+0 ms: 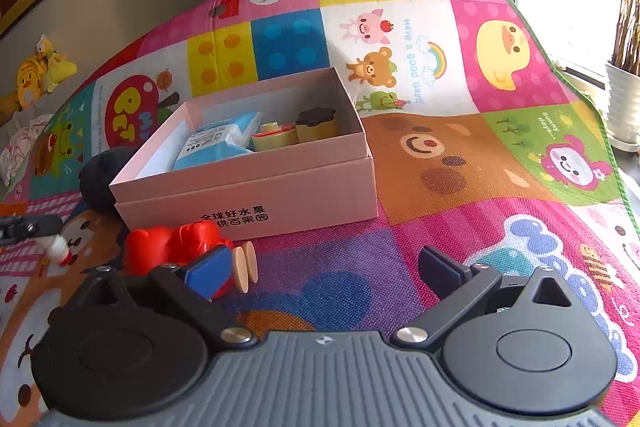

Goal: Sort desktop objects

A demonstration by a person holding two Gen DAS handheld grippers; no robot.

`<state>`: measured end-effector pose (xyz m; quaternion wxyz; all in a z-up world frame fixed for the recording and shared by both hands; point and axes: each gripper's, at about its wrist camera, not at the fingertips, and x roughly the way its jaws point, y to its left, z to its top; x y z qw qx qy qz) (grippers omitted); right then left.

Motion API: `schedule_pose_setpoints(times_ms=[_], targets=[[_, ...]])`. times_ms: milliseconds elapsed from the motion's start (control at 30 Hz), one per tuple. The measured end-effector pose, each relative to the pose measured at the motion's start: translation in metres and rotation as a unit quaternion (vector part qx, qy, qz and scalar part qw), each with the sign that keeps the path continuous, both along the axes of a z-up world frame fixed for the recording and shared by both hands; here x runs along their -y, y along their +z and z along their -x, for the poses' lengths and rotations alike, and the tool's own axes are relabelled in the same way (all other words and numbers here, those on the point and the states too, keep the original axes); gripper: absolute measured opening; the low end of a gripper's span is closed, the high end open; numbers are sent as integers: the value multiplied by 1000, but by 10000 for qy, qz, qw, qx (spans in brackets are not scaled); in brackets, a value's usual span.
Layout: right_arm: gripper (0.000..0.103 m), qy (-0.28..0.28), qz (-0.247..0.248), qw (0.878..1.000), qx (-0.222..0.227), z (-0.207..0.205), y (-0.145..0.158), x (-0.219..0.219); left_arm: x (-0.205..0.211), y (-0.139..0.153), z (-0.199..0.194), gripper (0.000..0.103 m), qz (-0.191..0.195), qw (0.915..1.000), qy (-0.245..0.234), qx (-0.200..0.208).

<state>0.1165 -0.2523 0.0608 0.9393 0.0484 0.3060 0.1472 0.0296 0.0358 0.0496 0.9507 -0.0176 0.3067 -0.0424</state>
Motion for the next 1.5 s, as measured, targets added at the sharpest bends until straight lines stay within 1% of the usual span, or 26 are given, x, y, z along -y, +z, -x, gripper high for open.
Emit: schedule_pose_setpoints(times_ms=[33,100,133,200,233,267,333,400,467,533,567,633,733,767,867,967,1000,1033,1100,1167,1200,1300,1333,1400,1500], targets=[[100,-4,-2,10000,-6,0,0,0,9,-3,5,32,2,9999,-126,-40],[101,-18,-8,10000,-28,-1,0,1,30,-13,15,34,-20,9994,-304,-168],[101,-33,-15,10000,-40,-2,-1,1,36,-18,18,34,-30,9992,-324,-243],[103,-73,-48,9999,-55,-2,-1,3,41,-27,21,39,33,9987,-329,-398],[103,-95,-74,9999,-66,-3,-1,4,40,-32,25,45,103,9983,-326,-478],[103,-110,-95,9999,-85,-3,-1,5,40,-34,27,48,137,9980,-316,-529],[103,-128,-127,9997,-145,-5,-2,6,40,-37,32,53,162,9977,-330,-567],[103,-145,-144,9996,-194,-6,-2,6,37,-34,39,61,174,9976,-346,-571],[103,-171,-161,9995,-220,-7,-3,7,31,-30,48,72,205,9979,-263,-563],[103,-180,-175,9994,-237,-7,-3,8,24,-26,58,76,228,9979,-187,-583],[103,-178,-178,9994,-246,-8,-3,8,21,-24,64,81,263,9975,-205,-624],[103,-177,-176,9993,-267,-8,-3,7,15,-22,74,87,394,9959,-319,-743],[103,-195,-187,9992,-292,-9,-4,8,14,-25,84,91,758,9904,-547,-1015],[103,-203,-186,9992,-295,-9,-4,8,15,-27,84,94,860,9889,-588,-1064],[103,-211,-175,9992,-304,-9,-4,8,22,-29,80,95,1146,9848,-729,-1086],[103,-235,-159,9991,-304,-9,-4,8,29,-30,70,95,1814,9712,-1045,-1139],[103,-242,-157,9991,-305,-9,-4,8,32,-31,68,95,1915,9683,-1116,-1152],[103,-250,-158,9991,-308,-9,-4,8,36,-30,66,95,1936,9673,-1167,-1152],[103,-269,-174,9989,-328,-10,-5,9,42,-28,66,95,1844,9682,-1274,-1114],[103,-295,-188,9988,-345,-10,-5,9,44,-23,69,96,1673,9723,-1286,-1005],[103,-301,-199,9987,-352,-10,-5,10,43,-19,71,96,1535,9763,-1196,-948],[103,-306,-220,9986,-370,-11,-5,10,40,-13,75,96,938,9902,-690,-774],[103,-304,-230,9986,-378,-11,-6,11,39,-14,76,96,812,9923,-575,-744],[103,-309,-250,9984,-393,-11,-6,11,35,-17,74,96,712,9935,-390,-801],[103,-317,-269,9983,-413,-12,-6,12,34,-26,66,90,674,9928,-135,-976]])
